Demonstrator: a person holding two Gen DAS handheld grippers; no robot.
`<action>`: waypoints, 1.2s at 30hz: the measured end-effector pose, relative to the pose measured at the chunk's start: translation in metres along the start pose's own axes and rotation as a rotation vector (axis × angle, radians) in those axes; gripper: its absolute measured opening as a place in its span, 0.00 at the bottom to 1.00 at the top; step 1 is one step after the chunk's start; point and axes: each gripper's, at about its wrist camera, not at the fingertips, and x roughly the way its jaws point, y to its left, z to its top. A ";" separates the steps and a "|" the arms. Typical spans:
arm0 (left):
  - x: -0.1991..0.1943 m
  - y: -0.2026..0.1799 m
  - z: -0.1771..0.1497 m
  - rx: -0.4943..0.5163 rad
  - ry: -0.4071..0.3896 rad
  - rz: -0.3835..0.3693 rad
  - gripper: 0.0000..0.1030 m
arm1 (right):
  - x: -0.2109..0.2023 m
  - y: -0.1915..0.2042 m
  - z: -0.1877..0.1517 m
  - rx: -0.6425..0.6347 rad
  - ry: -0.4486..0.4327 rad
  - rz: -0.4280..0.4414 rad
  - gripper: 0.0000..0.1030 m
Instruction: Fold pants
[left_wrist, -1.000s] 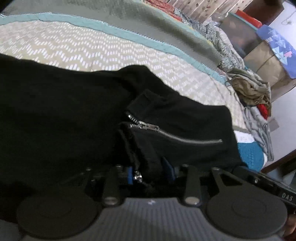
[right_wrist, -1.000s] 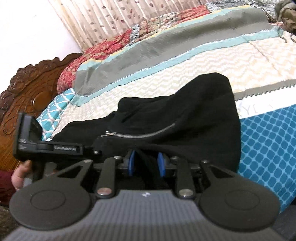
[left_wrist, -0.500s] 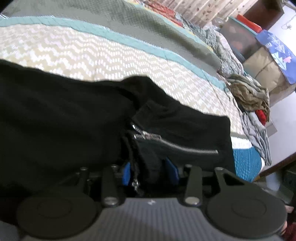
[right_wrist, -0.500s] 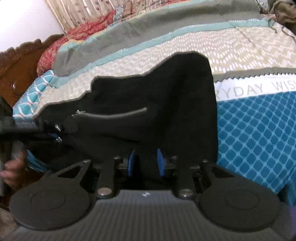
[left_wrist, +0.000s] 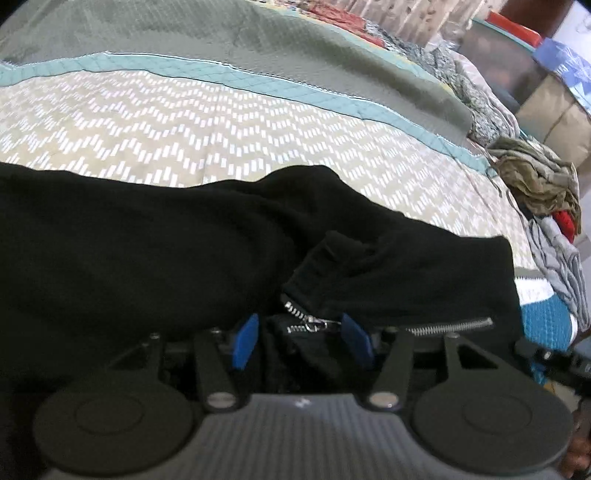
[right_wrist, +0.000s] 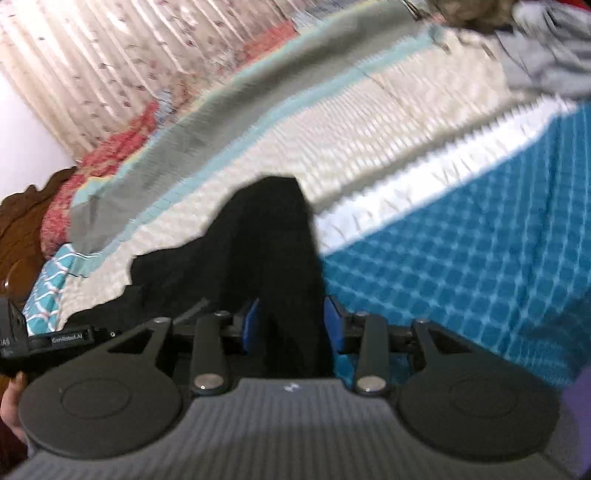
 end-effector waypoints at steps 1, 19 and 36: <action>-0.003 0.000 0.002 -0.008 0.003 0.002 0.50 | -0.002 0.001 -0.001 -0.005 -0.007 0.002 0.41; -0.069 0.051 0.012 -0.047 -0.119 0.268 0.50 | 0.005 0.008 0.018 0.006 0.035 0.066 0.48; -0.072 0.072 0.006 -0.137 -0.104 0.261 0.50 | -0.026 0.026 0.058 -0.135 -0.192 0.064 0.11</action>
